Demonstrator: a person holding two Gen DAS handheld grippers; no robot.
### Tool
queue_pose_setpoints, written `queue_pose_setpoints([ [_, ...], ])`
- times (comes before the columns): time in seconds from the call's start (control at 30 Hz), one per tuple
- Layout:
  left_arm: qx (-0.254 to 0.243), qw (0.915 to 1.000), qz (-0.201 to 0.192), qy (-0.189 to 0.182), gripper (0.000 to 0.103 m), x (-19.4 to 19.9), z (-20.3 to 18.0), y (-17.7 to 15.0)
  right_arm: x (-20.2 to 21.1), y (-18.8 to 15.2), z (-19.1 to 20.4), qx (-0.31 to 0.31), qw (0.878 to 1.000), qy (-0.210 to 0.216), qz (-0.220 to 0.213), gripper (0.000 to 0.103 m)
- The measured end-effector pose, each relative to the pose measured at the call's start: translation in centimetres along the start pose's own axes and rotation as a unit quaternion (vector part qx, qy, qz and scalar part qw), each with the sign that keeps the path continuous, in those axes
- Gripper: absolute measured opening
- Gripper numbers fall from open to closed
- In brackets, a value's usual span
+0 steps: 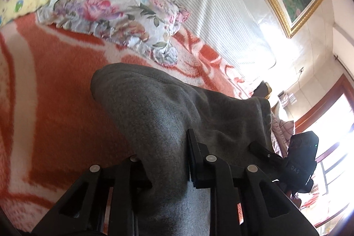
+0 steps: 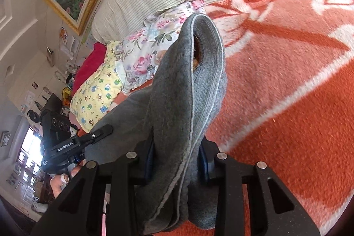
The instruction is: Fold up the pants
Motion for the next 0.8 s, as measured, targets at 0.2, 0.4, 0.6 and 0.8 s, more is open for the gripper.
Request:
queue_pose_setpoints([
  [0.2, -0.008, 0.9998, -0.008, 0.014, 0.019, -1.2, 1.2, 2.7, -2.1, 3.2, 1.4, 0.006, 1.000, 0.013, -0.019, 0.033],
  [0.4, -0.031, 0.9988, -0.023, 0.031, 0.018, -2.4, 2.1, 7.4, -5.0, 6.8, 1.8, 0.000, 0.999, 0.028, -0.041, 0.032],
  [0.6, -0.064, 0.9960, -0.009, 0.062, 0.018, -5.4, 3.4, 10.5, -8.7, 9.8, 0.9, -0.003, 0.999, 0.029, -0.044, 0.032],
  [0.8, -0.049, 0.9929, 0.030, 0.104, 0.029, -8.0, 7.2, 9.1, -13.1, 9.1, -2.2, 0.000, 0.999, -0.036, 0.020, 0.042],
])
Point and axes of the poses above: each gripper's, at about its wrist camera, not at the fingertips, and x roughly against the way its jaws point, z to its left, y to its top, the point moved 4 cm from there along -x, roughly the way its jaws point, and after that the axes turned 9 degrees about -y, right-handed, at the moved point
